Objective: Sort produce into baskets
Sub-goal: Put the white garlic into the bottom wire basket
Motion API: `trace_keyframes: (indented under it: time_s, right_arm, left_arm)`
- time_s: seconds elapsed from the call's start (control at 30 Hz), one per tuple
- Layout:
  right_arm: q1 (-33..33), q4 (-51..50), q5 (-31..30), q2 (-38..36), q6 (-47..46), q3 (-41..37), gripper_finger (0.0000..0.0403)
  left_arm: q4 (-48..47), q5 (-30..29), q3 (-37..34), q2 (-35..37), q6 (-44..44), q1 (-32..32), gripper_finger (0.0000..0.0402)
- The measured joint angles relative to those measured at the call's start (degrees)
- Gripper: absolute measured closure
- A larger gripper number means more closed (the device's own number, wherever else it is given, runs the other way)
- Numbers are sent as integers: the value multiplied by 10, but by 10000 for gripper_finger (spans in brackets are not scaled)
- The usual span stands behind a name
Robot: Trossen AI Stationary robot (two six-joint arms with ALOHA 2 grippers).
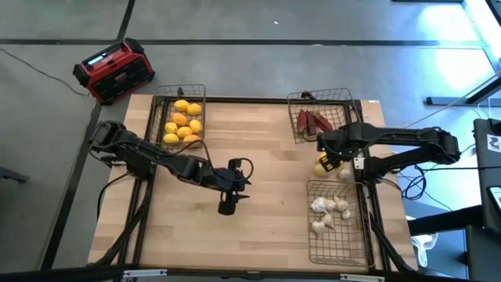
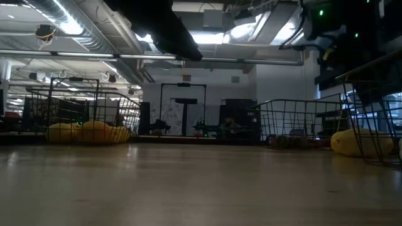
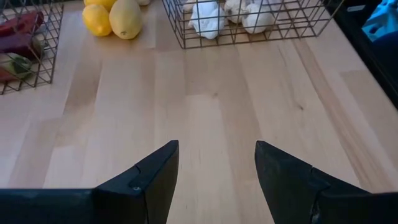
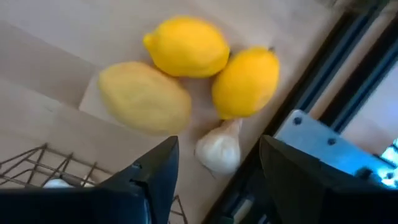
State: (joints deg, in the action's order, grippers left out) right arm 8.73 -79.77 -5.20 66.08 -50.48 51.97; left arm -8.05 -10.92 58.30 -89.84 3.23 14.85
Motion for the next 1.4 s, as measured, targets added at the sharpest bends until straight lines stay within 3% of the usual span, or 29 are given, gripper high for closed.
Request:
trace_keyframes:
  time_s: [0.3, 0.53, 0.9, 1.4]
  right_arm:
    - [31, 41, 34, 5, 10, -79, 183]
    - [30, 67, 35, 29, 8, -77, 187]
    - [29, 49, 88, 137, 78, -77, 187]
    - [29, 47, 107, 271, 118, -77, 187]
  left_arm:
    - [0, 0, 0, 0, -6, -5, 194]
    - [30, 0, -17, -1, -8, -10, 194]
    - [58, 0, -44, -1, 1, -9, 194]
    - [53, 0, -44, -1, 1, -9, 194]
